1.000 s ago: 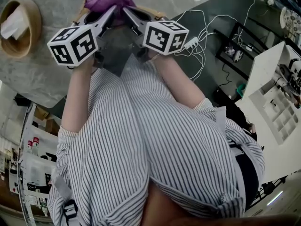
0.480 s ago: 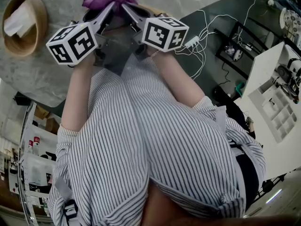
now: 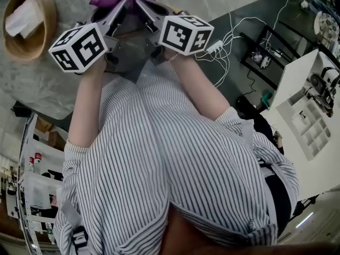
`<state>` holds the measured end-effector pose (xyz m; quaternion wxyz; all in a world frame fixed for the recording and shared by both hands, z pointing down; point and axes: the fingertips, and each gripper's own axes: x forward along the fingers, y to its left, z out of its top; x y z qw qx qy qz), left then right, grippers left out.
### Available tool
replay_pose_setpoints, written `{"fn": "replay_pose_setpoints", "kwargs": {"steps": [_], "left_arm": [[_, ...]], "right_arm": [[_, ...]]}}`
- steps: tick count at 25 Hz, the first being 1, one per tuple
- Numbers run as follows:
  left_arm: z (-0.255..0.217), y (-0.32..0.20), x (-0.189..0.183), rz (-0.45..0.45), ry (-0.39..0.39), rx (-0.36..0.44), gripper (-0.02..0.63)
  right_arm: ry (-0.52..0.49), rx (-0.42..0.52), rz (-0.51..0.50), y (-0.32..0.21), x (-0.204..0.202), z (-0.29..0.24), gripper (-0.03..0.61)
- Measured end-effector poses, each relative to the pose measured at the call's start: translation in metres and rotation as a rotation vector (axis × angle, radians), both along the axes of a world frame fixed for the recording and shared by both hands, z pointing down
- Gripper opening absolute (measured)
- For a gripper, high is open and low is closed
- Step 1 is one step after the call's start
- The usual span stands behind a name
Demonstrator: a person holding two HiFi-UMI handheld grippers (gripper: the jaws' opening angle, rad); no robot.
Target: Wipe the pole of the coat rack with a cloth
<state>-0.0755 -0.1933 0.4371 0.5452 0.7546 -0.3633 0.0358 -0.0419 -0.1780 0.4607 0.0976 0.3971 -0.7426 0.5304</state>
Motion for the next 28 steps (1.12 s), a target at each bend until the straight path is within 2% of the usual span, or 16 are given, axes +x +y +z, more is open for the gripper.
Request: {"fn": "replay_pose_setpoints", "kwargs": {"steps": [13,28], "left_arm": [[0.003,0.004,-0.019,-0.043,-0.005,-0.003,0.083],[0.009,0.020,-0.045,-0.072,-0.028,-0.015,0.084]], "right_arm": [[0.027,0.029,-0.048,-0.002,-0.022,0.001,0.015],[0.012,0.007,-0.093,0.016,-0.047,0.008,0.015]]}}
